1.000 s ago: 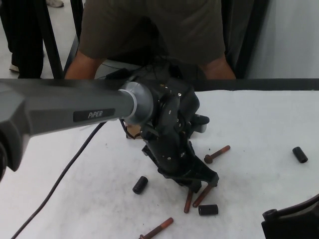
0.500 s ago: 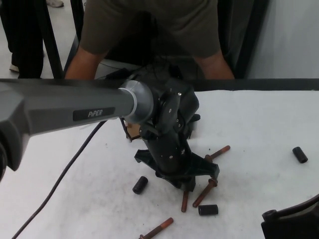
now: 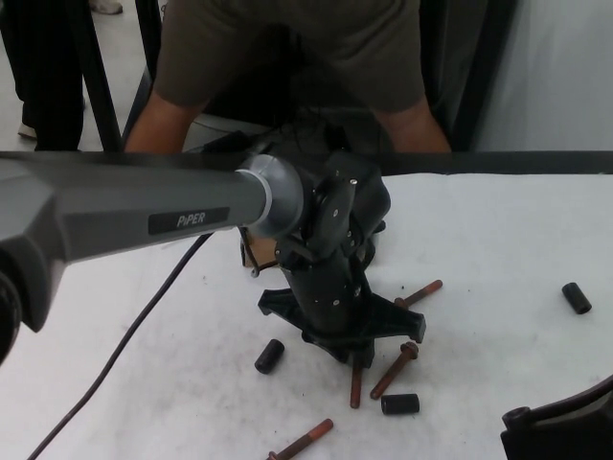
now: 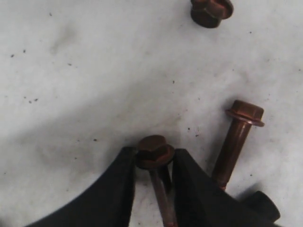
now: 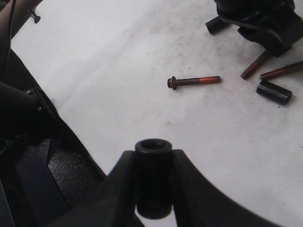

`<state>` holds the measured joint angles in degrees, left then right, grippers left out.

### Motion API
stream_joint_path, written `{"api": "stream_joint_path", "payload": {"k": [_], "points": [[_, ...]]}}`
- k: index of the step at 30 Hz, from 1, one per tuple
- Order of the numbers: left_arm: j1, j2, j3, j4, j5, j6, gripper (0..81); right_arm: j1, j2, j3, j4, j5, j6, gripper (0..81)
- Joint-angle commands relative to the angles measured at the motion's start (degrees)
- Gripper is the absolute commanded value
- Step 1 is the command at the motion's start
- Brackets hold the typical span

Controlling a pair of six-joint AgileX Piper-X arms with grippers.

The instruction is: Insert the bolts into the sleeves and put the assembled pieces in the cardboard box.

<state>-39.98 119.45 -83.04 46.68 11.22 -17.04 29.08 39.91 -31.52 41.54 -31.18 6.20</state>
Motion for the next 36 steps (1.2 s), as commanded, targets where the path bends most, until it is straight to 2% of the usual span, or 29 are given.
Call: {"api": "stream_joint_path", "payload": {"k": [1,4,5,12,19,30,36], "points": [[-0.3,4.1,2.0,6.1,-3.0,-1.0,17.3,0.1,-0.7,0.0,-0.7,-0.7,0.2,0.2],[-0.1,4.1,2.0,6.4,-1.0,1.7,1.3,0.1,-0.7,0.2,-0.7,-0.7,-0.1,0.2],[0.0,4.1,2.0,6.3,-0.7,3.0,0.6,0.1,-0.7,0.3,-0.7,-0.7,-0.1,0.2],[0.1,-0.4,2.1,1.8,-0.7,4.5,0.8,0.1,-1.4,0.4,1.2,3.3,-0.4,0.2],[0.0,-9.6,5.3,-7.6,-0.4,4.5,0.8,0.1,-1.4,1.1,1.1,3.5,-0.4,0.2],[0.0,-31.6,31.4,-34.8,1.3,0.4,0.8,0.1,-1.4,4.1,0.4,3.5,0.5,0.2],[-0.2,-45.2,47.4,-54.6,5.0,0.3,0.8,3.1,-1.4,4.3,-5.5,3.1,4.0,0.2]]}}
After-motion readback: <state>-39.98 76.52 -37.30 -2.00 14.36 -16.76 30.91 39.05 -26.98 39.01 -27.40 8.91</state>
